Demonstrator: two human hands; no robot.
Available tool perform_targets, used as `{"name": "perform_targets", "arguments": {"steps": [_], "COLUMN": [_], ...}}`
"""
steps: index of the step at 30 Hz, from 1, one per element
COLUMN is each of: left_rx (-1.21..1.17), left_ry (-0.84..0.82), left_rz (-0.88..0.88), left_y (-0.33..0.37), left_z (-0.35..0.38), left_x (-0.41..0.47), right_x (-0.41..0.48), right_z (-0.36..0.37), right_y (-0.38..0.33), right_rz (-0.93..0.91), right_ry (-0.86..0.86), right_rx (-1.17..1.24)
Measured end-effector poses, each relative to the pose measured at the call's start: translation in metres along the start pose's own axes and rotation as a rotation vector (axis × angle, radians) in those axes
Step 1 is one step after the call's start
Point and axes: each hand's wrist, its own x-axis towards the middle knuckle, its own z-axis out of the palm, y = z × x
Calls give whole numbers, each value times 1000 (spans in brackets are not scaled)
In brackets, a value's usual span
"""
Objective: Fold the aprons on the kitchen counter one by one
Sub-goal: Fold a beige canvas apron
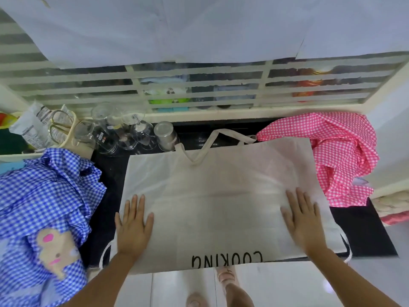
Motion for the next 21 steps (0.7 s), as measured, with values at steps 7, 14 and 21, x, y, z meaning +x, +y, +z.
{"name": "perform_targets", "arguments": {"steps": [7, 14, 21], "left_rx": [70, 337, 88], "left_ry": [-248, -366, -429], "left_rz": [444, 543, 453], "left_y": [10, 16, 19], "left_z": [-10, 0, -19], "left_x": [-53, -81, -101], "right_x": [-59, -89, -104], "right_z": [6, 16, 1], "right_y": [-41, -69, -57], "right_rz": [-233, -375, -447], "right_ry": [-161, -250, -272], "right_rx": [69, -169, -166]}}
